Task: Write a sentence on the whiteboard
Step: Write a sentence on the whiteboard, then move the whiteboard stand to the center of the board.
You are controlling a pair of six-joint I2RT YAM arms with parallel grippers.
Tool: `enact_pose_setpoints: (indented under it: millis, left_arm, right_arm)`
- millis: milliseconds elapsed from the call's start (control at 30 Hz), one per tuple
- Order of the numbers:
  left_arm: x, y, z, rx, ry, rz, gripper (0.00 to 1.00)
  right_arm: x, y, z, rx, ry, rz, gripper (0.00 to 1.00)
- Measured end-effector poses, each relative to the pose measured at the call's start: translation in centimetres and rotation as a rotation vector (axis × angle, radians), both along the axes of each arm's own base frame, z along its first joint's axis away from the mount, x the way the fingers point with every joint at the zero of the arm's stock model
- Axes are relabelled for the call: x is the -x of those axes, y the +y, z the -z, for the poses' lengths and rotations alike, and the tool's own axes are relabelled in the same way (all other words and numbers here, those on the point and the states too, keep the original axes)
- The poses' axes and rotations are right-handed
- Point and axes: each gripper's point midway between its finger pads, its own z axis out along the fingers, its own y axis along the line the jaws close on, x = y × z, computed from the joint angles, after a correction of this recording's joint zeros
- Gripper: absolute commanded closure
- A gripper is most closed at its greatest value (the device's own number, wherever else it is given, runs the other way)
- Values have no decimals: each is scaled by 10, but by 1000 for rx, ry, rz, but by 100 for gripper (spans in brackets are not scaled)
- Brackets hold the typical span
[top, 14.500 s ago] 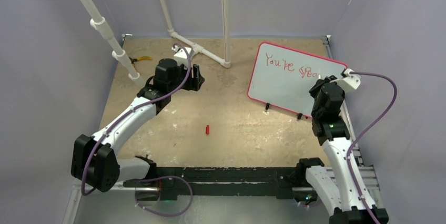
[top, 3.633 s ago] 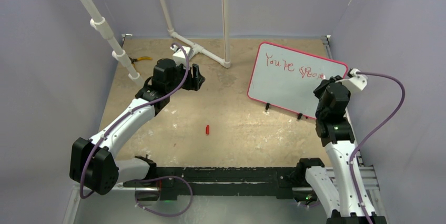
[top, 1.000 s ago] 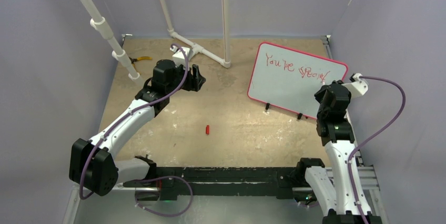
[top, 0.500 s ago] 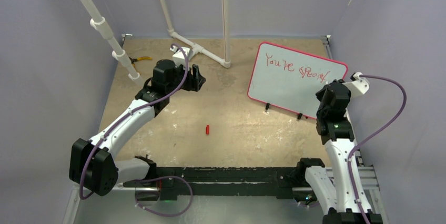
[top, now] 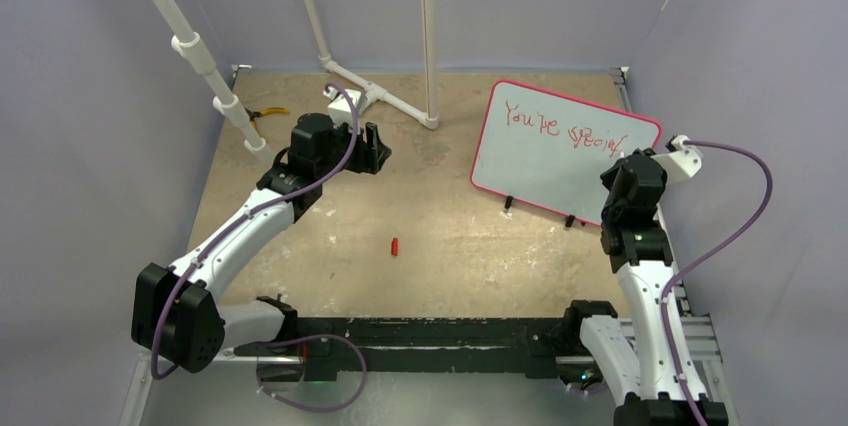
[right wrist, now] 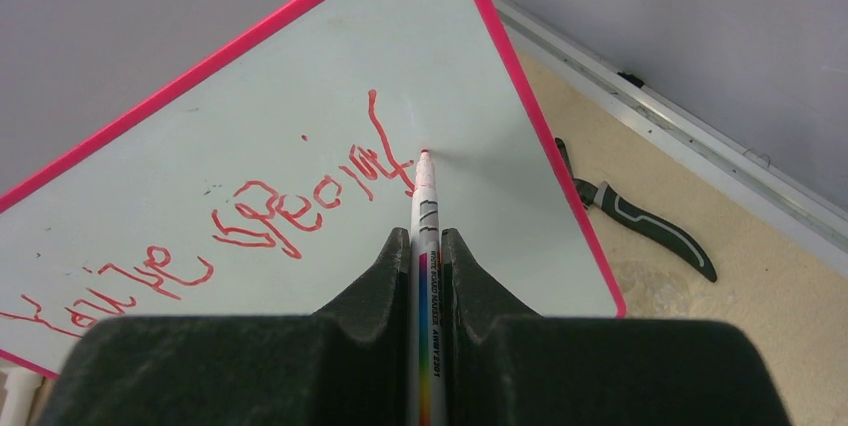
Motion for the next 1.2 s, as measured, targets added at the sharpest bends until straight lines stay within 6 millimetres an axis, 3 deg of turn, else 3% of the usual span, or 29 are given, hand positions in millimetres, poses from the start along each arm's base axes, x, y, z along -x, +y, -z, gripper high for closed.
enact_pose_setpoints:
  millis: [333,600,700,867,967,1133,1200]
  left_arm:
    - [0,0,0,-1,0,-1,43]
    - [5,-9,3,4,-6,4,45]
    - [16,-32,0,24,-19,29,45]
    - [45,-92,9,112,-27,95,46]
    - [53,-128,36,128,11,116,46]
    - [64,-182,98,75,86,148,46]
    - [66,-202,113,66,96,162,46]
  right_arm:
    - [6,3,-3,-8,-9,-12,100]
    - [23,17,-45,-15,-150,-96,100]
    - [22,25,-60,-8,-193,-142,100]
    - [20,34,-72,28,-214,-214,100]
    - [24,39,-80,49,-239,-247,100]
    - [32,45,-98,71,-310,-283,100]
    - [32,45,-102,77,-322,-287,100]
